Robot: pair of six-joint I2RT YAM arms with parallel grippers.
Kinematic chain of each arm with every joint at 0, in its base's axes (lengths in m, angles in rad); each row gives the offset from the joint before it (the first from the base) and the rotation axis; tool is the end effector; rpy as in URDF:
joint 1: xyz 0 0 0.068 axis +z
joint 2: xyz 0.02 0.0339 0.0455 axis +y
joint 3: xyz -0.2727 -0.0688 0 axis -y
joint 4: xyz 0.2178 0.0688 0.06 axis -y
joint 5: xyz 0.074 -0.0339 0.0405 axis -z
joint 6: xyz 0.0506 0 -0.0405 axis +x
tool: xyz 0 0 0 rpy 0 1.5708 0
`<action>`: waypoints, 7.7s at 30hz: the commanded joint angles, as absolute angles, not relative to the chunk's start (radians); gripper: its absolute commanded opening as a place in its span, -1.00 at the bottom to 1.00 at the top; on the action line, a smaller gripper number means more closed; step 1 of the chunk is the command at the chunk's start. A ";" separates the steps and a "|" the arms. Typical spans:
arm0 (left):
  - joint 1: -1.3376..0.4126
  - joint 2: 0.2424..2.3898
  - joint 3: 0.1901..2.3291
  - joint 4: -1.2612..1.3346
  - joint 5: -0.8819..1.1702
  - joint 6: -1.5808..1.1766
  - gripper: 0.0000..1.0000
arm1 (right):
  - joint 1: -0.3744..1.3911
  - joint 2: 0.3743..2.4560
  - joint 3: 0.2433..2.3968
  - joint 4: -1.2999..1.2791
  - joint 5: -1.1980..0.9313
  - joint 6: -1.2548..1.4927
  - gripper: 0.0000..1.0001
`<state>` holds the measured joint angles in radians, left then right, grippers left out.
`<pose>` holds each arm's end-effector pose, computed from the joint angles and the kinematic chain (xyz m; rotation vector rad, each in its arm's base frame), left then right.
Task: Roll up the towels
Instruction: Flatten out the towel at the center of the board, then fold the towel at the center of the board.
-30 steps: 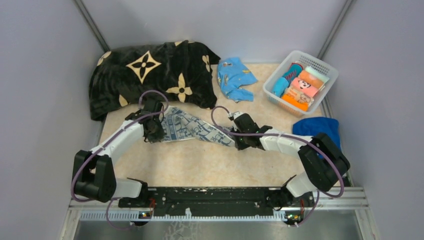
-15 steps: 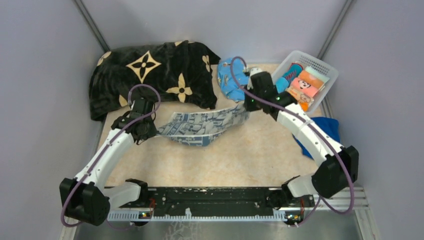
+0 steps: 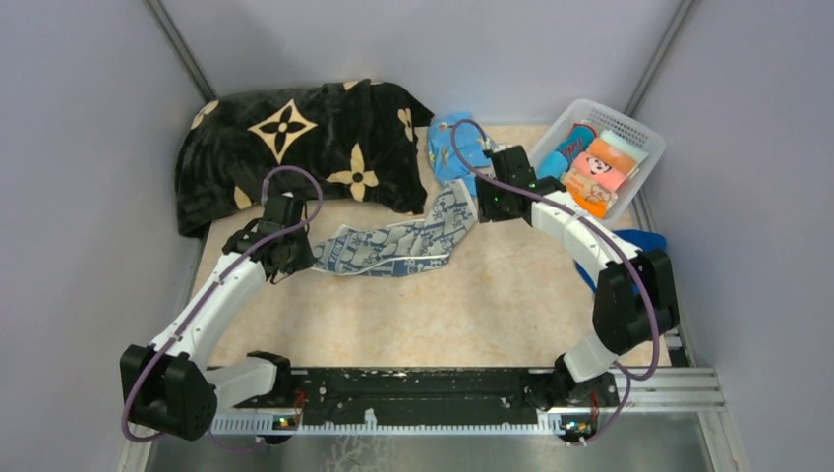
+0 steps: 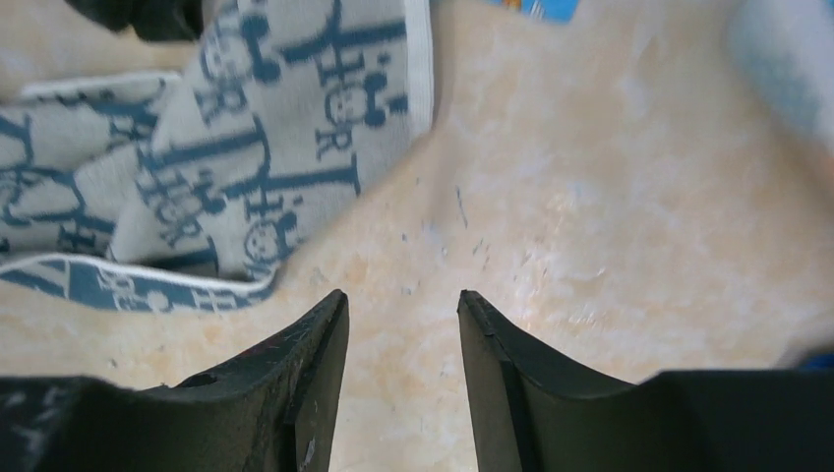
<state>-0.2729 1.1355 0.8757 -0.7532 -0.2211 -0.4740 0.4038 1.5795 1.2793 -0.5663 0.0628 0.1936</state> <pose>0.1919 -0.0422 0.2581 -0.3359 2.5237 -0.0029 0.3036 0.1263 0.2842 -0.2283 2.4336 0.1909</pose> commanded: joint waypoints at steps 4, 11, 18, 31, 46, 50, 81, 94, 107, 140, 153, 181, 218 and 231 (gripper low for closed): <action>-0.267 1.144 0.899 -0.701 -0.204 -0.420 -0.84 | 0.425 1.456 0.986 -0.281 -0.148 0.339 -0.02; -0.267 1.134 0.887 -0.679 -0.234 -0.416 -0.84 | 0.442 1.517 0.822 0.086 -0.175 0.585 0.09; -0.262 1.107 0.875 -0.659 -0.248 -0.414 -0.84 | 0.442 1.641 0.823 0.243 -0.156 0.728 0.07; -0.244 1.052 0.941 -0.677 -0.236 -0.366 -0.95 | 0.442 1.665 0.999 -0.132 -0.014 0.538 -1.00; -0.244 0.988 0.911 -0.654 -0.191 -0.309 -0.85 | 0.506 1.577 1.441 -0.672 0.106 0.253 -0.15; -0.244 0.995 0.889 -0.631 -0.191 -0.300 -0.84 | 0.504 1.565 1.322 -0.631 0.127 0.265 -0.13; -0.220 1.020 0.864 -0.604 -0.178 -0.288 -0.83 | 0.486 1.644 0.974 -0.348 0.089 0.368 -0.22; -0.199 1.018 0.863 -0.604 -0.183 -0.288 -0.83 | 0.502 1.758 0.960 -0.435 0.140 0.383 -0.69; -0.187 0.961 1.048 -0.692 -0.213 -0.370 -0.87 | 0.471 1.376 1.179 -0.705 0.208 0.303 -1.00; -0.188 0.724 0.857 -0.716 -0.173 -0.631 -0.78 | 0.387 1.060 1.004 -0.675 0.107 0.414 -1.00; -0.026 1.417 0.912 -0.320 0.026 -0.663 -1.00 | 0.174 1.608 1.138 -0.326 -0.027 0.348 -1.00; -0.017 1.145 0.712 -0.531 0.066 -0.674 -0.99 | 0.138 1.343 0.823 -0.462 -0.056 0.365 -1.00; -0.017 1.029 0.415 -0.514 0.010 -0.817 -0.64 | 0.138 1.290 0.604 -0.413 -0.116 0.430 -0.90; -0.016 0.908 0.502 -0.608 -0.014 -0.833 0.49 | 0.138 1.116 0.673 -0.450 -0.074 0.409 -0.02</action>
